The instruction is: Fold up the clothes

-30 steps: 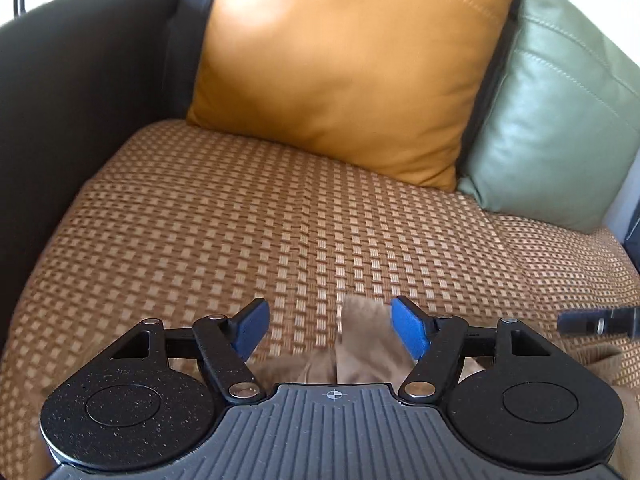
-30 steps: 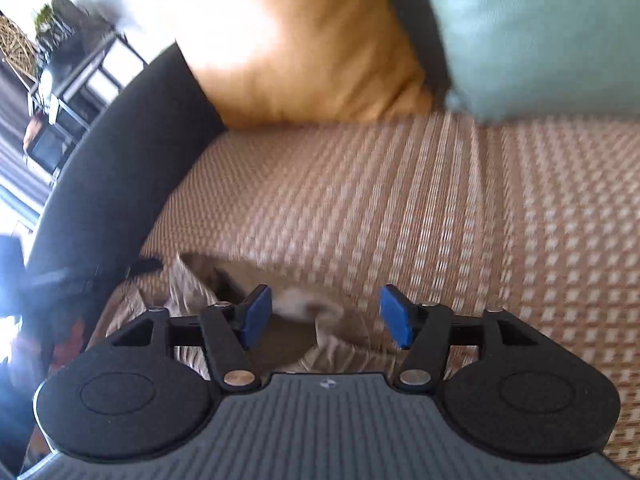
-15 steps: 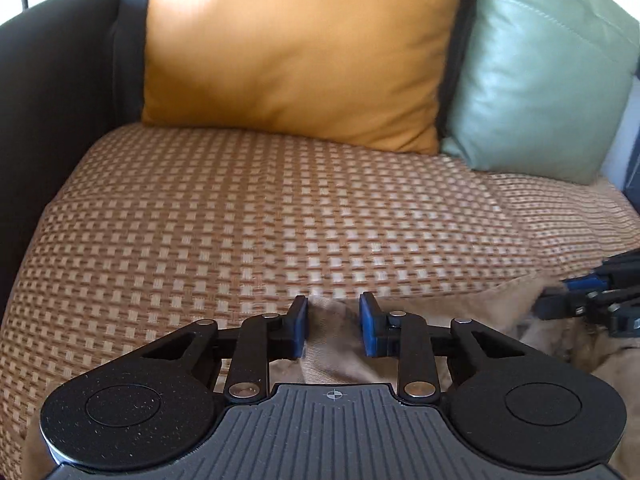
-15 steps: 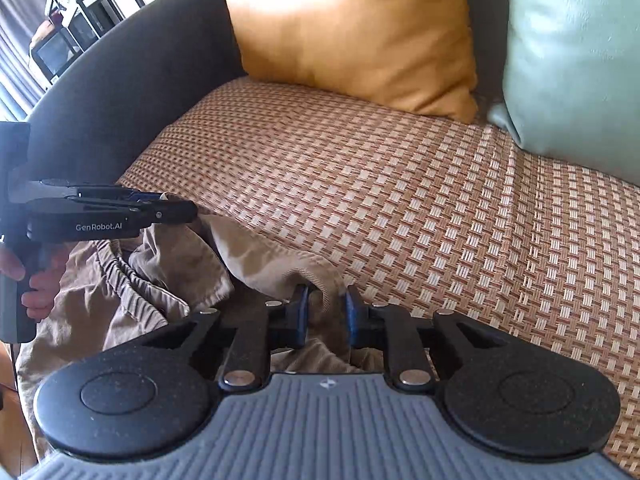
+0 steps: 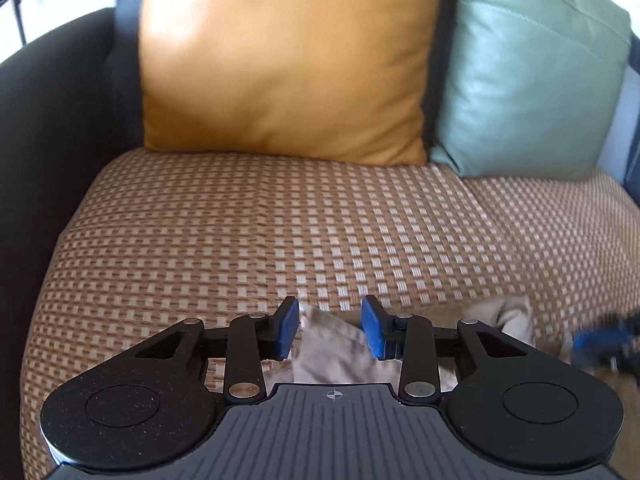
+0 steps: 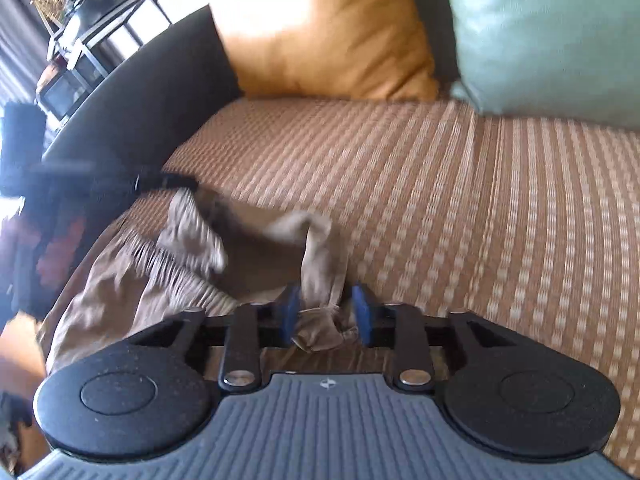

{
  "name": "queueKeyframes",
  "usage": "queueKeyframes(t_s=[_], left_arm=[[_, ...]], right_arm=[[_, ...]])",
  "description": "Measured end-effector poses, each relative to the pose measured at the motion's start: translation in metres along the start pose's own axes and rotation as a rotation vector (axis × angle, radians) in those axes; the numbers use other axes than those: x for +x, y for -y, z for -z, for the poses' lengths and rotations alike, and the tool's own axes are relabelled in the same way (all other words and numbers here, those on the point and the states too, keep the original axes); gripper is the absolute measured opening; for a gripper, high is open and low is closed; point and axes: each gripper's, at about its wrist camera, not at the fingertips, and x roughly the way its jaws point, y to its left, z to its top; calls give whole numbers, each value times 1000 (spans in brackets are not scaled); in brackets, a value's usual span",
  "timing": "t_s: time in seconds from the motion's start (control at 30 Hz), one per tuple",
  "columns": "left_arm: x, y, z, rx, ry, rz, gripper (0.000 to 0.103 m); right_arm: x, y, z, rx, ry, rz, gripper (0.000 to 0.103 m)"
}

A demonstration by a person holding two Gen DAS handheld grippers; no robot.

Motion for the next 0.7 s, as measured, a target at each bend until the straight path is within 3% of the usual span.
queueKeyframes(t_s=[0.1, 0.27, 0.43, 0.63, 0.7], left_arm=[[-9, 5, -6, -10, 8, 56, 51], [2, 60, -4, 96, -73, 186, 57], [39, 119, 2, 211, -164, 169, 58], [58, 107, 1, 102, -213, 195, 59], [60, 94, 1, 41, -217, 222, 45]], right_arm=[[-5, -2, 11, -7, -33, -2, 28], [0, 0, 28, 13, -34, -11, 30], [2, 9, 26, 51, -3, -38, 30], [12, 26, 9, 156, 53, -98, 35], [15, 32, 4, 192, 71, -118, 35]])
